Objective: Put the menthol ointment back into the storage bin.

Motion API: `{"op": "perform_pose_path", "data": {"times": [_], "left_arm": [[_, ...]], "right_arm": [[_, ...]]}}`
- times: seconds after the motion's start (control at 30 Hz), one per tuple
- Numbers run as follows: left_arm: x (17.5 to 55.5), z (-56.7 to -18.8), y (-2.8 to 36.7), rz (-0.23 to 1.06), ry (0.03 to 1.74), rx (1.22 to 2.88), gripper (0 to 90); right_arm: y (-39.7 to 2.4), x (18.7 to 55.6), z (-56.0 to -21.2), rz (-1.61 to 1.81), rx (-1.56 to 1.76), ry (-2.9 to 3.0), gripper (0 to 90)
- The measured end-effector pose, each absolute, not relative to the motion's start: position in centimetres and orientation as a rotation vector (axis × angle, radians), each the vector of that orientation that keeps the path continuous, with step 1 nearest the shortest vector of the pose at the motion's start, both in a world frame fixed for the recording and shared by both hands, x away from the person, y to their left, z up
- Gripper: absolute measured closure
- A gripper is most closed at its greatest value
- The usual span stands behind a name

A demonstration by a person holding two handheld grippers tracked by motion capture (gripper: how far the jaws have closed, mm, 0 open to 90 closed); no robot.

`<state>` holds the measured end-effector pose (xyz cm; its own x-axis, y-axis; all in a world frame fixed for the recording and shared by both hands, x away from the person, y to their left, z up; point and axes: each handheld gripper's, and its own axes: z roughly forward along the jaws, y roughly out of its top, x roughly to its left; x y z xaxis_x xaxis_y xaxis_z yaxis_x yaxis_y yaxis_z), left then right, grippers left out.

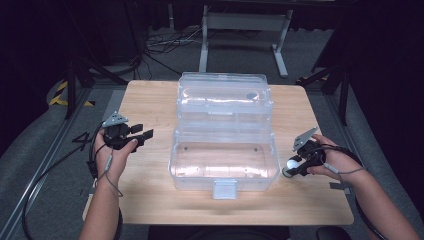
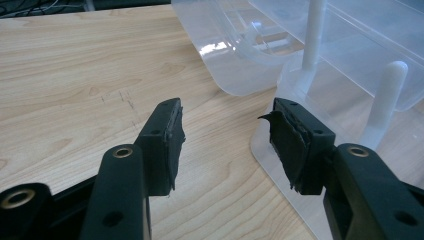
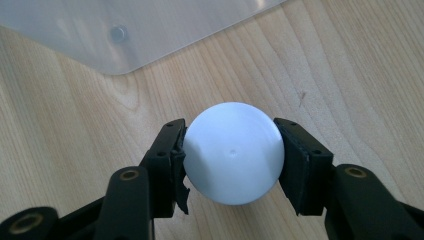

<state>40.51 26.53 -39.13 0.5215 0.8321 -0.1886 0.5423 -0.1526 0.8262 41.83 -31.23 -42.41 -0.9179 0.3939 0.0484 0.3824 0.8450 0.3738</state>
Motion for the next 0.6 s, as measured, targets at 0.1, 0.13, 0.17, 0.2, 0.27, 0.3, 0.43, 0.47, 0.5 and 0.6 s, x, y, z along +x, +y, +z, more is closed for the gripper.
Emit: {"op": "perform_pose_path", "data": {"times": [0.1,0.13,0.17,0.2,0.27,0.3,0.43,0.47,0.5,0.6], "left_arm": [[40.49,-39.11,26.56,0.39,1.141,1.828,47.9],[40.49,-39.1,26.56,0.391,1.142,1.828,48.0],[40.48,-39.1,26.55,0.391,1.142,1.828,47.9],[40.48,-39.1,26.55,0.391,1.142,1.828,47.9],[40.49,-39.1,26.54,0.391,1.142,1.828,47.9],[40.49,-39.1,26.54,0.391,1.142,1.828,47.9],[40.49,-39.1,26.55,0.39,1.143,1.828,47.9],[40.49,-39.1,26.55,0.39,1.142,1.828,47.9],[40.49,-39.1,26.55,0.39,1.142,1.828,47.9],[40.49,-39.09,26.55,0.391,1.142,1.828,47.9]], "right_arm": [[-31.15,41.83,-42.39,0.592,0.635,2.989,49.6],[-31.14,41.83,-42.37,0.59,0.63,2.99,49.7],[-31.13,41.83,-42.34,0.586,0.628,2.991,49.8],[-31.13,41.83,-42.34,0.586,0.628,2.991,49.8],[-31.06,41.82,-42.3,0.579,0.626,2.995,49.9],[-31.06,41.82,-42.3,0.579,0.626,2.995,49.9],[-30.93,41.86,-42.09,0.565,0.6,3.005,50.0],[-30.91,41.85,-42.02,0.564,0.599,3.003,50.0],[-30.88,41.76,-41.87,0.556,0.618,3.006,50.0],[-30.85,41.83,-41.53,0.558,0.585,3.008,50.1]]}}
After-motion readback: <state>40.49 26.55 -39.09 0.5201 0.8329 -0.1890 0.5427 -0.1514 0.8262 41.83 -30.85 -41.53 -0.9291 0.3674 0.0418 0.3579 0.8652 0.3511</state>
